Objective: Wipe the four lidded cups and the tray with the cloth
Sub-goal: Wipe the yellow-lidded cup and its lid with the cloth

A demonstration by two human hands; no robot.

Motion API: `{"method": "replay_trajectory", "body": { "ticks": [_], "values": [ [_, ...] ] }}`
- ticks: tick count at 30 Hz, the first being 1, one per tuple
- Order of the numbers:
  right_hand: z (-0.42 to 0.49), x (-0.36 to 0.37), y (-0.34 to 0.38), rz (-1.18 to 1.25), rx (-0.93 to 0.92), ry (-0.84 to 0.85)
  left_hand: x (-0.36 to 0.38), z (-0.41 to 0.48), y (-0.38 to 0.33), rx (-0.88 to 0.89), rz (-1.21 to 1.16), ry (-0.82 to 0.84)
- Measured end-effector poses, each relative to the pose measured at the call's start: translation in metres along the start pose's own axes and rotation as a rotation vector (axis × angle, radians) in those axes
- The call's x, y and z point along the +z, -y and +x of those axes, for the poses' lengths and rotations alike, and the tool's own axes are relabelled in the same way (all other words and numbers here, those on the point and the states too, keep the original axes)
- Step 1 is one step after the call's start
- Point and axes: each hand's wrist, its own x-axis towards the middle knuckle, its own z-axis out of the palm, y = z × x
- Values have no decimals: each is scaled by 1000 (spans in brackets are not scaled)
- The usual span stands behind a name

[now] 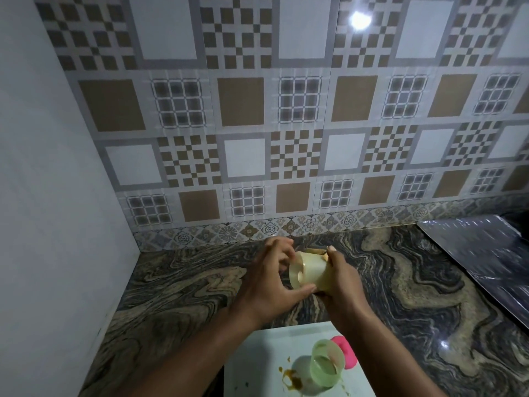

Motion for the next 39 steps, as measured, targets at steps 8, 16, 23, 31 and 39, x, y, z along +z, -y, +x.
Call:
{"method": "replay_trajectory", "body": {
  "ticks": [8, 16, 23, 31, 39],
  "values": [
    [-4, 8, 1, -75, -90, 9, -7, 6, 2, 222, 310, 146],
    [13, -1, 1, -205, -257, 3, -8, 14, -5, -55, 52, 183],
    [20, -3, -1, -274, -281, 40, -7, 14, 5, 315, 323, 186],
    [25, -3, -5, -172, -189, 60, -5, 13, 3, -22, 128, 177],
    [32, -4, -1, -135, -193, 54, -2, 15, 5, -68, 31, 192]
  ]
}}
